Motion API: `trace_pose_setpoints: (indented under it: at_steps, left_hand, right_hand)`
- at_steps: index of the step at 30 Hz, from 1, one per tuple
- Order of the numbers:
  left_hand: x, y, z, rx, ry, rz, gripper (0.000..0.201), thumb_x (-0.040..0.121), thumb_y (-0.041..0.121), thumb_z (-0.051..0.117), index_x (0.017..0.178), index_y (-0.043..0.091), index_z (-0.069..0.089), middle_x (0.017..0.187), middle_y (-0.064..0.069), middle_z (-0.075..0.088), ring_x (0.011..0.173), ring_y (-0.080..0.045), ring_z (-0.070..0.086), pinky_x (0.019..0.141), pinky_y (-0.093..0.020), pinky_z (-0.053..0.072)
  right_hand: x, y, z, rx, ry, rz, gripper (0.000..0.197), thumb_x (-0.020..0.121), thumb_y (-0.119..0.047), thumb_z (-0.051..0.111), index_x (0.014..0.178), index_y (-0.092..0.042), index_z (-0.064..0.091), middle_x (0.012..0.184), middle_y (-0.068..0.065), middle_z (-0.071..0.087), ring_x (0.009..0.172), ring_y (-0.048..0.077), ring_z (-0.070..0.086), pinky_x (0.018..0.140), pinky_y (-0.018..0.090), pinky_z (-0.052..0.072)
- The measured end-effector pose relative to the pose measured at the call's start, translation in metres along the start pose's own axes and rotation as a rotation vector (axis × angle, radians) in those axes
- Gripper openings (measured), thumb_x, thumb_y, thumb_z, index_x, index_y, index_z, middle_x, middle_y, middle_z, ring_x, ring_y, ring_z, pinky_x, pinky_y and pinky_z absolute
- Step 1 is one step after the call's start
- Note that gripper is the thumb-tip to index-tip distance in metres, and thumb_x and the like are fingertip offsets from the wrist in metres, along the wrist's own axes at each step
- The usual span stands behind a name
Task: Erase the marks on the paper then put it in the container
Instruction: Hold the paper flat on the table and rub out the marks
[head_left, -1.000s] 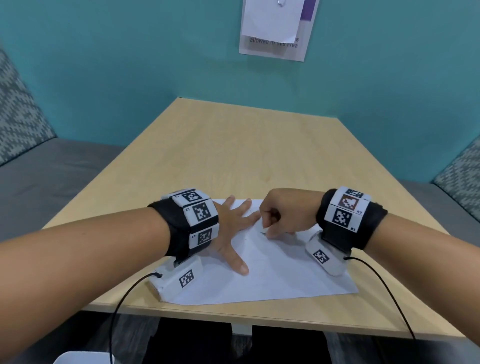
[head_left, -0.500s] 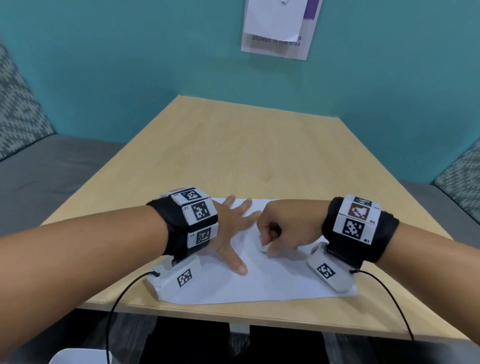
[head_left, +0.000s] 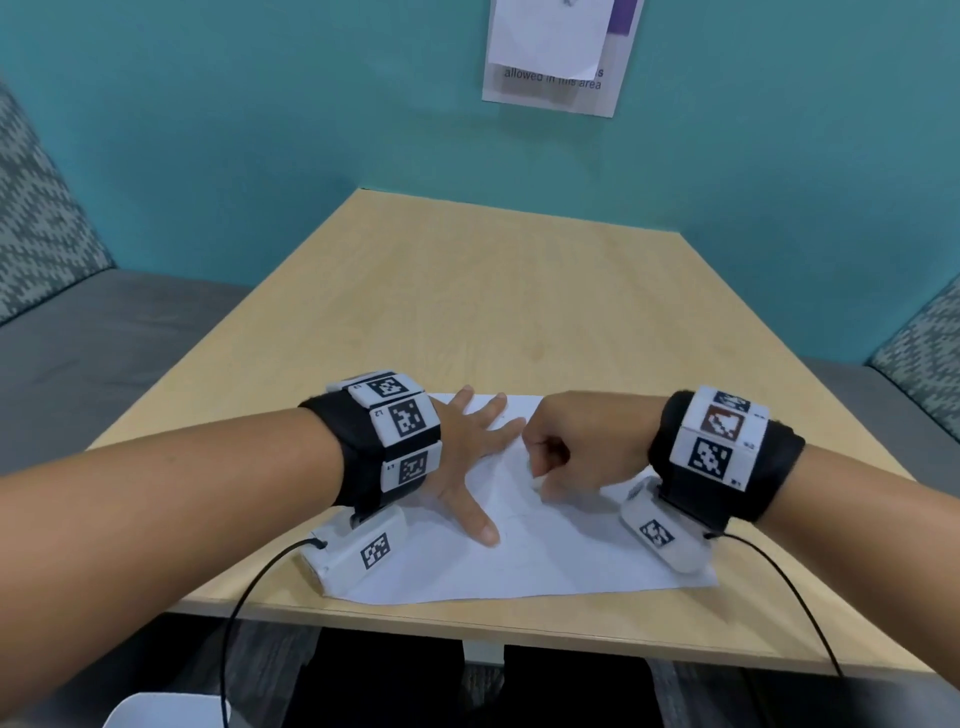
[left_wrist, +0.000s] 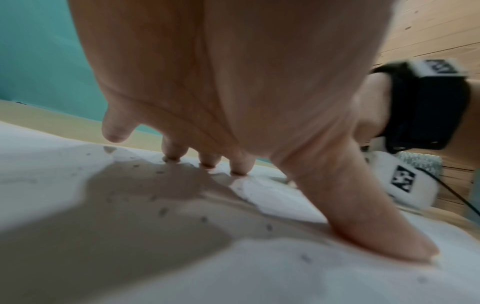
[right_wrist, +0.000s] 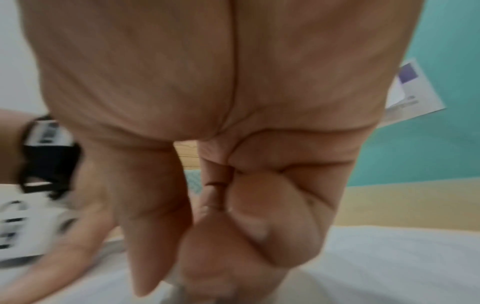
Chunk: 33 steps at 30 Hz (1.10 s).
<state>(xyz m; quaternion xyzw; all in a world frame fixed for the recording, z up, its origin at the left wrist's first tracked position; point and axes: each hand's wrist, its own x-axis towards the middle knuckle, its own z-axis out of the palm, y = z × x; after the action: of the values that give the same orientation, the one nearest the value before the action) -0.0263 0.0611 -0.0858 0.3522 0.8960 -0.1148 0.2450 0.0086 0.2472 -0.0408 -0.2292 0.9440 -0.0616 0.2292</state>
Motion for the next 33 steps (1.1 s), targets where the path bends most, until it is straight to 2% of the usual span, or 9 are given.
trace_pose_setpoints:
  at_steps: [3, 7, 12, 17, 21, 23, 26, 30, 33]
  left_hand:
    - [0.001, -0.001, 0.0, -0.013, -0.008, 0.003, 0.132, 0.058, 0.091, 0.056, 0.148, 0.043, -0.027, 0.158, 0.009, -0.032, 0.147, -0.032, -0.024, 0.112, -0.07, 0.004]
    - [0.0, 0.002, -0.001, -0.009, 0.003, 0.001, 0.131, 0.059, 0.09, 0.057, 0.149, 0.042, -0.026, 0.159, 0.009, -0.031, 0.148, -0.031, -0.023, 0.113, -0.069, 0.004]
    - [-0.001, -0.001, -0.001, -0.007, 0.002, 0.001, 0.131, 0.059, 0.09, 0.056, 0.148, 0.043, -0.026, 0.159, 0.008, -0.031, 0.147, -0.033, -0.023, 0.113, -0.069, 0.004]
    - [-0.003, 0.003, -0.003, 0.007, 0.009, 0.001, 0.128, 0.062, 0.089, 0.056, 0.149, 0.042, -0.026, 0.16, 0.007, -0.03, 0.148, -0.033, -0.021, 0.114, -0.067, 0.003]
    - [0.0, -0.001, -0.001, -0.022, 0.006, 0.014, 0.129, 0.059, 0.091, 0.057, 0.146, 0.047, -0.028, 0.159, 0.006, -0.031, 0.147, -0.036, -0.023, 0.112, -0.068, 0.0]
    - [0.001, -0.002, -0.001, -0.021, 0.003, 0.004, 0.131, 0.057, 0.092, 0.055, 0.147, 0.046, -0.028, 0.159, 0.008, -0.031, 0.147, -0.034, -0.023, 0.112, -0.069, 0.003]
    - [-0.001, 0.002, -0.004, 0.002, -0.004, -0.013, 0.128, 0.06, 0.09, 0.055, 0.147, 0.044, -0.026, 0.159, 0.01, -0.031, 0.148, -0.032, -0.022, 0.114, -0.069, 0.004]
    - [-0.003, 0.0, -0.003, -0.009, 0.01, 0.002, 0.125, 0.06, 0.089, 0.057, 0.143, 0.051, -0.029, 0.16, 0.006, -0.03, 0.148, -0.034, -0.021, 0.113, -0.07, 0.006]
    - [-0.002, 0.001, -0.005, 0.01, -0.003, -0.019, 0.127, 0.061, 0.09, 0.055, 0.147, 0.045, -0.027, 0.159, 0.009, -0.03, 0.149, -0.031, -0.021, 0.114, -0.068, 0.006]
  right_hand:
    - [-0.005, -0.007, 0.005, 0.004, -0.027, -0.046, 0.016, 0.08, -0.029, 0.073, 0.081, -0.015, 0.067, 0.069, -0.012, 0.061, 0.06, 0.004, 0.052, 0.058, 0.016, 0.043]
    - [0.002, 0.012, -0.007, 0.004, 0.071, 0.054, 0.015, 0.079, -0.027, 0.074, 0.081, -0.013, 0.069, 0.071, -0.007, 0.066, 0.063, 0.011, 0.056, 0.057, 0.019, 0.043]
    - [-0.008, -0.009, 0.008, 0.023, -0.028, -0.05, 0.014, 0.079, -0.028, 0.073, 0.081, -0.015, 0.068, 0.065, -0.013, 0.06, 0.057, 0.002, 0.051, 0.055, 0.014, 0.042]
    - [0.003, 0.012, -0.011, 0.023, 0.073, 0.097, 0.014, 0.079, -0.026, 0.074, 0.079, -0.013, 0.069, 0.067, -0.006, 0.066, 0.054, 0.005, 0.055, 0.056, 0.021, 0.044]
    - [-0.003, -0.011, 0.008, 0.012, -0.01, -0.038, 0.014, 0.08, -0.029, 0.073, 0.081, -0.015, 0.068, 0.07, -0.012, 0.062, 0.059, 0.001, 0.052, 0.054, 0.011, 0.041]
    - [0.002, -0.003, -0.001, 0.009, 0.025, -0.001, 0.014, 0.08, -0.028, 0.074, 0.081, -0.015, 0.069, 0.067, -0.012, 0.063, 0.054, 0.0, 0.052, 0.051, 0.009, 0.04]
    - [0.006, 0.01, -0.011, 0.015, 0.085, 0.086, 0.014, 0.08, -0.025, 0.073, 0.08, -0.012, 0.068, 0.071, -0.002, 0.069, 0.057, 0.01, 0.058, 0.054, 0.019, 0.043]
    - [-0.001, -0.011, 0.005, -0.008, -0.013, -0.024, 0.012, 0.081, -0.027, 0.072, 0.08, -0.018, 0.065, 0.072, -0.01, 0.064, 0.062, 0.006, 0.055, 0.057, 0.015, 0.041]
    - [0.003, -0.001, -0.006, 0.001, 0.058, 0.05, 0.011, 0.081, -0.027, 0.074, 0.079, -0.02, 0.066, 0.068, -0.013, 0.062, 0.062, 0.008, 0.057, 0.057, 0.018, 0.042]
